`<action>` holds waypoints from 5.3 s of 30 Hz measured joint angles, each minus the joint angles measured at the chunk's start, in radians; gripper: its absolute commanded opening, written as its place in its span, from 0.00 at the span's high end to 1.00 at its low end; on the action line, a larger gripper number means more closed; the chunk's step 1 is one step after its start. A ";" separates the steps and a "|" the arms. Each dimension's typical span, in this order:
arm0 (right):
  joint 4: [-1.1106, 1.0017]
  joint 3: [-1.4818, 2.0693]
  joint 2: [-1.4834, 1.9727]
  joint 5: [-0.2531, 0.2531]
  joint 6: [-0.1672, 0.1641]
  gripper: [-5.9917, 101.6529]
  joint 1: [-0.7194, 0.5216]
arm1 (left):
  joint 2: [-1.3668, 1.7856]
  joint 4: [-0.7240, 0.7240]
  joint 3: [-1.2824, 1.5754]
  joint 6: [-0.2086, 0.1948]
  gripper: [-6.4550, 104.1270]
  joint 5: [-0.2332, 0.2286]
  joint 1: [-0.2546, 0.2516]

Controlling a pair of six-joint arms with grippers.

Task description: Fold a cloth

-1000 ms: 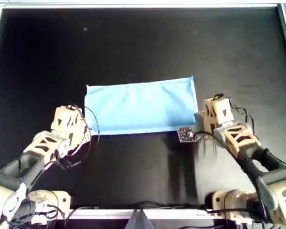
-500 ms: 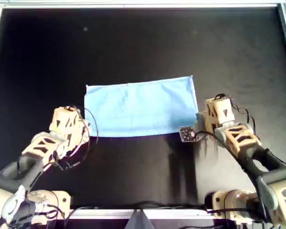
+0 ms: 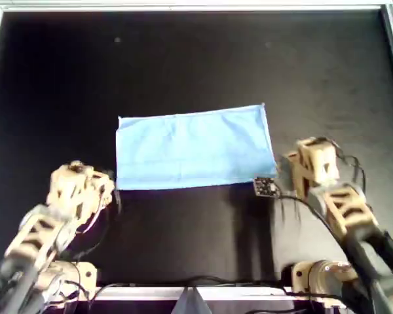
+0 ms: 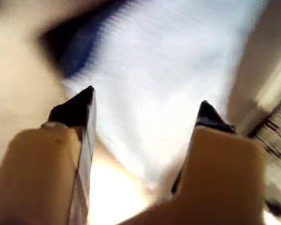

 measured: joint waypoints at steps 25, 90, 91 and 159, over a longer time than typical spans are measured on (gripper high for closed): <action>0.015 0.545 1.042 0.005 -0.003 0.38 0.002 | 0.545 0.002 0.183 0.000 0.24 -0.540 0.000; -0.124 -0.083 -0.368 -0.061 0.008 0.30 0.011 | 0.545 0.002 0.183 0.000 0.24 -0.558 -0.002; -0.124 -0.097 -0.376 -0.061 0.006 0.30 0.011 | 0.545 0.002 0.183 0.000 0.24 -0.558 -0.002; -0.124 -1.170 -0.925 -0.060 0.006 0.95 0.578 | 0.546 0.002 0.212 0.000 0.24 -0.558 0.000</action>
